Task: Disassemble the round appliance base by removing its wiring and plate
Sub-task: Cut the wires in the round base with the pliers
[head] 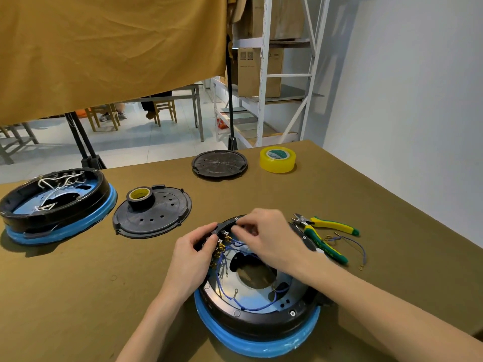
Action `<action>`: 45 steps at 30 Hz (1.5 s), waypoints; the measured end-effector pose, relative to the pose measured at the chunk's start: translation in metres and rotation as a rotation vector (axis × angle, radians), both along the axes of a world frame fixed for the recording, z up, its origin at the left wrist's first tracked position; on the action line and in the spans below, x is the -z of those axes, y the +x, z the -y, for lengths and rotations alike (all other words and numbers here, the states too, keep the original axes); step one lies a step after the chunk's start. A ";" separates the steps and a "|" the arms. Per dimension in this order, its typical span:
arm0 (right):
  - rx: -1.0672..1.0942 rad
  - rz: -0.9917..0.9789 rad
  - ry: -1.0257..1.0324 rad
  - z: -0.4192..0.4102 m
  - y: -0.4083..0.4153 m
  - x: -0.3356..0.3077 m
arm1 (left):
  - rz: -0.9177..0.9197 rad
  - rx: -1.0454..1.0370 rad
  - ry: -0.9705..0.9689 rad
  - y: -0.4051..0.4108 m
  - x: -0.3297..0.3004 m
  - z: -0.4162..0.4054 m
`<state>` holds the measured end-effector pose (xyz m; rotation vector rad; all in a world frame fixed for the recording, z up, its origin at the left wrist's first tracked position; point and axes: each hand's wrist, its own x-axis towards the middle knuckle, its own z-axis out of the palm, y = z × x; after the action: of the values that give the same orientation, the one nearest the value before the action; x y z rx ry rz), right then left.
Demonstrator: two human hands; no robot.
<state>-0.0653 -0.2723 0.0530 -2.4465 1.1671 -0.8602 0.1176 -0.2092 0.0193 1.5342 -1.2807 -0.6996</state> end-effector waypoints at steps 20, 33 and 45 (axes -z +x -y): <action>0.484 -0.651 0.462 0.055 -0.134 0.008 | -0.001 -0.017 -0.007 -0.012 -0.003 0.010; 0.497 -0.509 0.288 0.047 -0.139 0.008 | -0.047 0.007 0.003 -0.011 -0.001 0.011; 0.244 0.758 0.590 0.038 -0.095 -0.040 | -0.068 0.018 -0.006 -0.008 0.003 0.014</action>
<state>-0.1602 -0.3100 0.0930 -1.3397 1.1867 -1.1570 0.1095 -0.2229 0.0162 1.4839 -1.2459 -0.7525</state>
